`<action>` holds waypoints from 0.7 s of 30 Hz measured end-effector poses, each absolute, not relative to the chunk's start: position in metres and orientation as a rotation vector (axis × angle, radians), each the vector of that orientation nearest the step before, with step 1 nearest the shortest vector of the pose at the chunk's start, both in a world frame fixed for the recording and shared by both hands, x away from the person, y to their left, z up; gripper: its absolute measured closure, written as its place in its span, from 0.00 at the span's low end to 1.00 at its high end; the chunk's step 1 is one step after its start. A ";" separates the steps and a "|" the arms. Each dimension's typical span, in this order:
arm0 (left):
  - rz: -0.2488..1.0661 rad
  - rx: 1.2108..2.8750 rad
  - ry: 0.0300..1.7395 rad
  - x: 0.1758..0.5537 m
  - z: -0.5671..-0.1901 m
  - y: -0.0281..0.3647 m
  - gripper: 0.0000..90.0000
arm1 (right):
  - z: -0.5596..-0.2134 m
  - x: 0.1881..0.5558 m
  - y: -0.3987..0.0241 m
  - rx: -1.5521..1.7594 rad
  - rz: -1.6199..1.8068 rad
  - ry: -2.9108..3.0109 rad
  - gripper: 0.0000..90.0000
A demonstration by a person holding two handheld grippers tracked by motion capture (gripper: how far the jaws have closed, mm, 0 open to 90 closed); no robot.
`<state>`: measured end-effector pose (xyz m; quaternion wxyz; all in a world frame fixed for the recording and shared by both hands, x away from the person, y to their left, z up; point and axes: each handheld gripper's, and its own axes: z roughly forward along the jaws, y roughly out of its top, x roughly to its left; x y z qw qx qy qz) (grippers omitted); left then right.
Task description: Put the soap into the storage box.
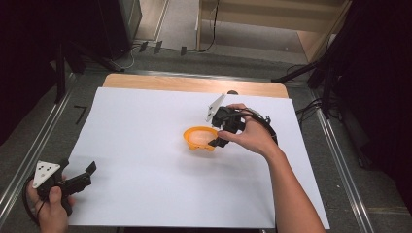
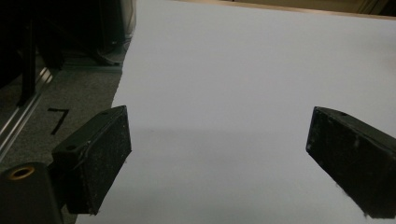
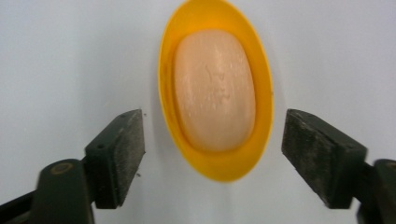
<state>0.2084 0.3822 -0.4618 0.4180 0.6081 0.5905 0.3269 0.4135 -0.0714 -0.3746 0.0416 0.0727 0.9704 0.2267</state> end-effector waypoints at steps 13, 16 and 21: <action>0.823 1.527 1.483 0.209 -0.462 0.382 0.08 | -0.391 0.401 -0.123 0.464 0.733 2.903 0.17; 0.823 1.525 1.482 0.209 -0.462 0.382 0.08 | -0.391 0.399 -0.129 0.486 0.748 2.905 0.16; 0.823 1.526 1.482 0.209 -0.462 0.382 0.08 | -0.396 0.390 -0.145 0.531 0.771 2.887 0.16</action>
